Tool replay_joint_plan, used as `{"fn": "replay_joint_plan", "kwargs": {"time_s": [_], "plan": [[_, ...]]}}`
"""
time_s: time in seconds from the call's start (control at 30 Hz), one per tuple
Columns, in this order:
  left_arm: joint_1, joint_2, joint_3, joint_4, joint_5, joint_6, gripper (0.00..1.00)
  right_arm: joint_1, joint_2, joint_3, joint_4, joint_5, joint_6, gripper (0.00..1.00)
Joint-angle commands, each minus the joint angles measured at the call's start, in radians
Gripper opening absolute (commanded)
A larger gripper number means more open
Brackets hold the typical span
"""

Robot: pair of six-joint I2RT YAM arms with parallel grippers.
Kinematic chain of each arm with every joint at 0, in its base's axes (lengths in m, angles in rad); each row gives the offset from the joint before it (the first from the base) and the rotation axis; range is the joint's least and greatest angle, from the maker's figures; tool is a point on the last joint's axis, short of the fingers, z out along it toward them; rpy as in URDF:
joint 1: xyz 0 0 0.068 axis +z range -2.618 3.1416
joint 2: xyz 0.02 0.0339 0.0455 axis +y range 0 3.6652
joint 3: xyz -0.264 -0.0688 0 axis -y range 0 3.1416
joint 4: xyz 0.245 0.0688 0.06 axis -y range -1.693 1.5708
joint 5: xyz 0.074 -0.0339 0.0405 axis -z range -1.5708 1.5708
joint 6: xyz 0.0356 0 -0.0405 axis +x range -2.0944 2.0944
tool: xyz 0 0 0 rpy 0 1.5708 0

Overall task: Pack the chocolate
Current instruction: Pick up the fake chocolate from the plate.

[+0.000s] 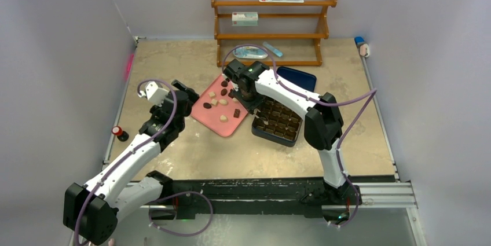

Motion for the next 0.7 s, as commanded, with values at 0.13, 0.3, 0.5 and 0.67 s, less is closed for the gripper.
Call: {"fn": "replay_joint_plan", "kwargs": {"time_s": [0.13, 0.3, 0.5, 0.67], "plan": [[0.007, -0.001, 0.017, 0.004, -0.002, -0.010, 1.00, 0.004, -0.003, 0.020, -0.030, -0.006, -0.011, 0.29], [0.007, -0.007, 0.016, 0.003, -0.001, -0.010, 1.00, -0.001, -0.004, 0.002, 0.012, -0.039, 0.003, 0.29], [0.007, -0.014, 0.016, 0.003, 0.001, -0.002, 1.00, -0.014, -0.003, -0.024, 0.058, -0.052, 0.030, 0.28], [0.007, -0.015, 0.014, 0.002, 0.001, -0.001, 1.00, -0.024, -0.026, -0.064, 0.117, -0.047, 0.057, 0.27]]}}
